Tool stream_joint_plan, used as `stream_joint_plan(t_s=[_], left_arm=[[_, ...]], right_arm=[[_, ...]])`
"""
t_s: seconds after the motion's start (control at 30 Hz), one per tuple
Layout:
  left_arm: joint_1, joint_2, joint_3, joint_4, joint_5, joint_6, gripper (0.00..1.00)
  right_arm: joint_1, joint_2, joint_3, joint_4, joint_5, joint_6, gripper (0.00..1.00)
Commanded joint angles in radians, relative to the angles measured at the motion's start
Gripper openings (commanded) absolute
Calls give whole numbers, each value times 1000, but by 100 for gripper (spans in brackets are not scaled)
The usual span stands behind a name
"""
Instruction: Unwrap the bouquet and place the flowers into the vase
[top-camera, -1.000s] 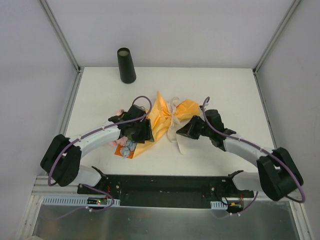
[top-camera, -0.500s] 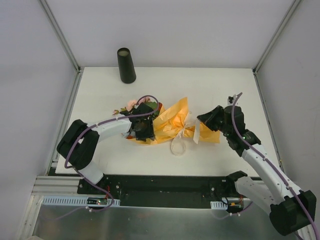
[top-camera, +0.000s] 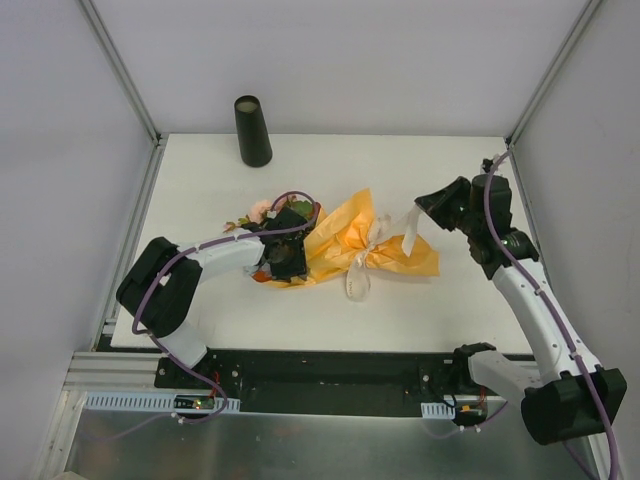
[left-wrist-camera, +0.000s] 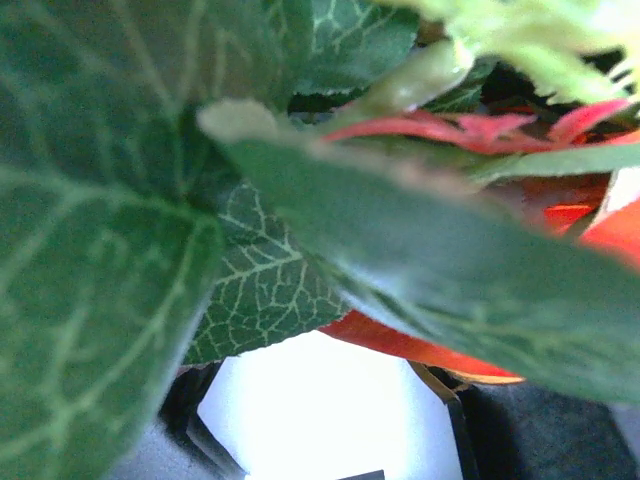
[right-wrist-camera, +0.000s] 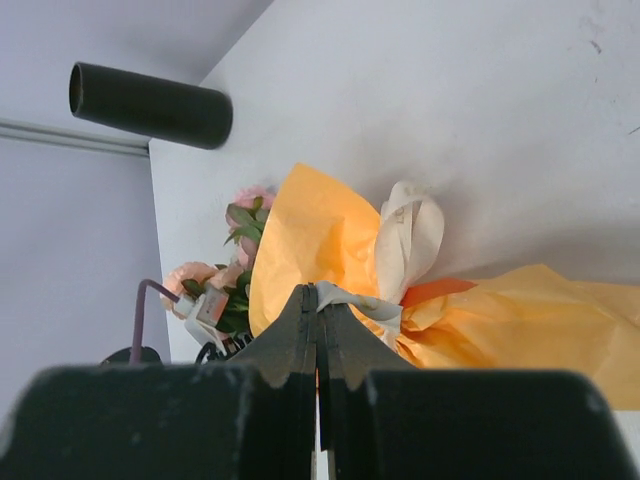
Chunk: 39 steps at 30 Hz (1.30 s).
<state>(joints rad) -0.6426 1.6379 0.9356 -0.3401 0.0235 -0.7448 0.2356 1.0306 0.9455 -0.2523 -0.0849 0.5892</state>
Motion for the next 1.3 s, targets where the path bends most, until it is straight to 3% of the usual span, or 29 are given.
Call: stream_joint_plan(t_s=[0.0,0.6,1.27], left_arm=[[-6,11,-26,-43,-69,-8,44],[-6,14,-34,-65,-82,-39,44],[-6,2,-89,-62,-92,-87,44]], right_arm=[[-56,17,133,10,16,0,0],[-327,287,499,38,27,21,0],[-452,457,802,-11,-6,37,0]])
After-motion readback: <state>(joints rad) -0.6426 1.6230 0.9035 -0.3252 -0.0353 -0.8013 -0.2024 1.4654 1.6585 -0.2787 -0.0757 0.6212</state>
